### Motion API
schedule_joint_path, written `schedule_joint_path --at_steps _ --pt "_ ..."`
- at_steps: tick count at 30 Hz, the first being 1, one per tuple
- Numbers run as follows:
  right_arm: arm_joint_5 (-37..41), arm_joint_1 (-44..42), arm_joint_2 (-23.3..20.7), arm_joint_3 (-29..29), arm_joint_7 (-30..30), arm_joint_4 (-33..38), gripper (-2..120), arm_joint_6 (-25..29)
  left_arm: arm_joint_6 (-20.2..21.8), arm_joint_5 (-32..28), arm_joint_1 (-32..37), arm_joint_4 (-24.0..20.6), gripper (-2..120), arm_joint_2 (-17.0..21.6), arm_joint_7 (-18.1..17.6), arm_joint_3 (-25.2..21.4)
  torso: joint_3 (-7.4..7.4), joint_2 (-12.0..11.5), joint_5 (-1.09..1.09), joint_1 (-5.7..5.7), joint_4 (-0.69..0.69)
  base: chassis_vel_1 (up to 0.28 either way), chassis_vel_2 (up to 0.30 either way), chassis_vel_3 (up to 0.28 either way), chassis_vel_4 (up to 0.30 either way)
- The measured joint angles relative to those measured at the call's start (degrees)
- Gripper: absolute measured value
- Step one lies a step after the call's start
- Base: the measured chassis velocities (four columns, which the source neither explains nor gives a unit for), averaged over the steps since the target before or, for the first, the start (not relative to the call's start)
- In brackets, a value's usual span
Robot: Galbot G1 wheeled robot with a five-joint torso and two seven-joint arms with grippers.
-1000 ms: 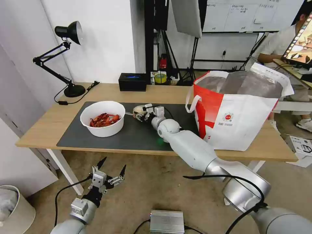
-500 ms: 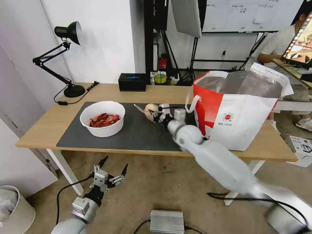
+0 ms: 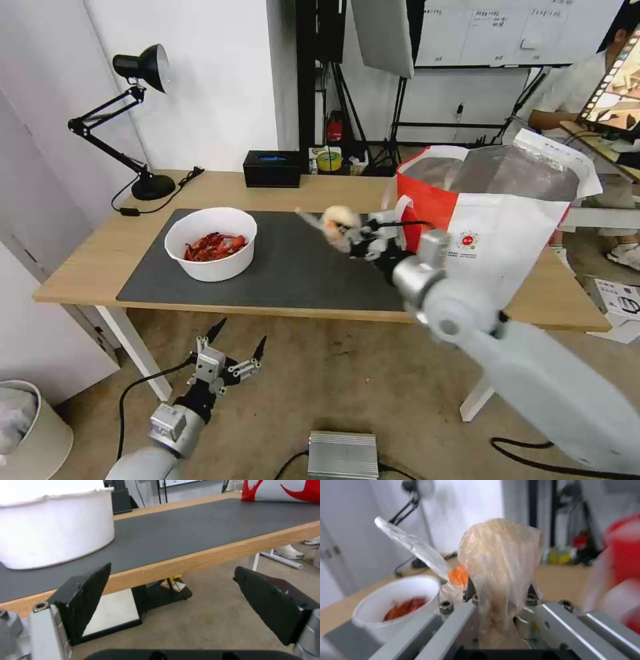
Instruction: Pick up the trash from the table and place it into the takeout bag.
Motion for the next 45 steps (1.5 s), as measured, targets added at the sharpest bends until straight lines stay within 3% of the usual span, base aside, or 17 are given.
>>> schedule_joint_path --at_steps 7,13,29,36,38,41,43,45 --pt "7.73 9.97 -5.82 4.27 5.08 -2.08 5 -1.53 -0.02 0.16 0.38 -0.37 100 -0.32 0.03 0.36 0.01 0.0 -0.02 0.01 0.02 0.0 0.0 0.0 0.0" --pt "11.23 13.66 -9.29 4.65 10.07 -5.02 5 -4.75 -0.02 0.35 0.83 -0.77 100 -0.48 0.1 0.29 0.01 0.0 -0.01 0.01 0.01 0.0 0.0 0.0 0.0" --pt "19.41 12.6 -10.57 5.5 22.0 -9.64 5 -12.82 -0.05 0.89 0.69 -0.98 100 -0.88 0.33 1.18 0.01 -0.01 -0.01 0.01 0.01 0.0 0.0 0.0 0.0" --pt "22.05 11.73 -9.77 6.12 23.96 -10.22 6 -14.38 -0.05 0.99 0.29 -0.88 100 -0.85 0.39 1.68 0.01 -0.01 -0.02 0.01 0.01 0.0 0.0 0.0 0.0" --pt "22.22 11.56 -9.68 6.29 23.99 -10.22 9 -14.41 -0.05 1.06 0.24 -0.88 100 -0.93 0.39 1.81 0.01 -0.01 -0.02 0.01 0.01 0.0 0.0 0.0 0.0" --pt "22.8 9.96 -9.17 7.72 24.0 -9.61 26 -14.2 0.06 1.6 -0.07 -0.98 100 -1.4 0.43 2.74 0.01 -0.01 -0.02 0.01 0.01 0.0 0.0 0.0 0.0" --pt "22.8 9.96 -9.17 7.72 24.0 -9.61 26 -14.2 0.06 1.6 -0.07 -0.98 100 -1.4 0.43 2.74 0.01 -0.01 -0.02 0.01 0.01 0.0 0.0 0.0 0.0" --pt "22.78 9.27 -9.12 8.24 23.98 -9.23 41 -13.94 0.06 1.71 -0.29 -0.96 100 -1.24 1.14 3.09 0.0 -0.01 -0.02 0.01 0.01 0.0 0.0 0.0 0.0"
